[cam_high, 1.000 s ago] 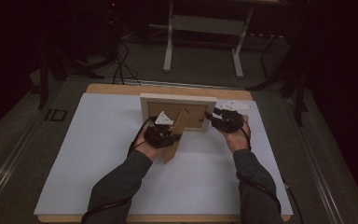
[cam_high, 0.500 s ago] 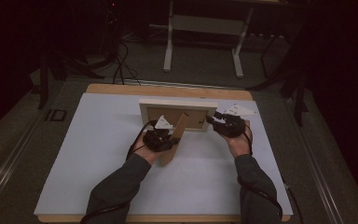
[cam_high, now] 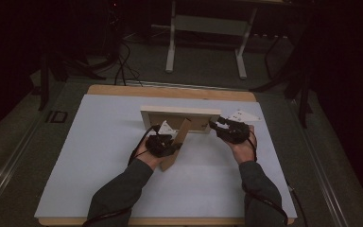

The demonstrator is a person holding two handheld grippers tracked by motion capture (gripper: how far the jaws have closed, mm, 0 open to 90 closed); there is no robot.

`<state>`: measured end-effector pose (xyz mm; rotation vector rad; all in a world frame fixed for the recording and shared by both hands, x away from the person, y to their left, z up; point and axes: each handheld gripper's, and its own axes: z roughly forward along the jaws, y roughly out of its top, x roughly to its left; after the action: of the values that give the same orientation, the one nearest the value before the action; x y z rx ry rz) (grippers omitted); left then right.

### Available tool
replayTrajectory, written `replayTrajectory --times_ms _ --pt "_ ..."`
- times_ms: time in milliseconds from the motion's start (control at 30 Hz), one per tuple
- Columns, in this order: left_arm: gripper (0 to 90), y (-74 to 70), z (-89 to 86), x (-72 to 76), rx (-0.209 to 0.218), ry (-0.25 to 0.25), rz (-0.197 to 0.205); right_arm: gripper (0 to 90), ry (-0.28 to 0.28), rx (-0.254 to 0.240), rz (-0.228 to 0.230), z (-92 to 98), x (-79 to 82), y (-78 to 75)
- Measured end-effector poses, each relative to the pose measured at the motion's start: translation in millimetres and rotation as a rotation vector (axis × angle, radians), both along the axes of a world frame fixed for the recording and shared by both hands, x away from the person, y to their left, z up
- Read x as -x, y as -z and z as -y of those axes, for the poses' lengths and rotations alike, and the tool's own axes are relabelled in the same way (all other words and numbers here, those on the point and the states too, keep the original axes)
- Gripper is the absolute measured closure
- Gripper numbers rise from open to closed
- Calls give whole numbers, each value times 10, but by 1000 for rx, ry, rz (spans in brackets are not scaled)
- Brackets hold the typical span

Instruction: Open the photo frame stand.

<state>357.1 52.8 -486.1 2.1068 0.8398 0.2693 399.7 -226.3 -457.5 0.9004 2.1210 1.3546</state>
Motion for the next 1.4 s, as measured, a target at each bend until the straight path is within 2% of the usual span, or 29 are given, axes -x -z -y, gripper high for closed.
replayTrajectory --times_ms 200,533,833,933,1400 --pt "790 27 6 32 -14 6 7 597 -1 -8 2 9 44 29" --pt "787 65 -5 57 -11 10 0 596 -2 -6 4 17 70 48" --pt "712 82 -58 67 13 2 -9 604 1 6 -10 33 77 91" --pt "691 75 -97 72 34 -1 -17 604 5 1 -19 56 85 132" --pt "615 -61 -271 130 50 -22 14 598 14 -5 -25 152 166 161"
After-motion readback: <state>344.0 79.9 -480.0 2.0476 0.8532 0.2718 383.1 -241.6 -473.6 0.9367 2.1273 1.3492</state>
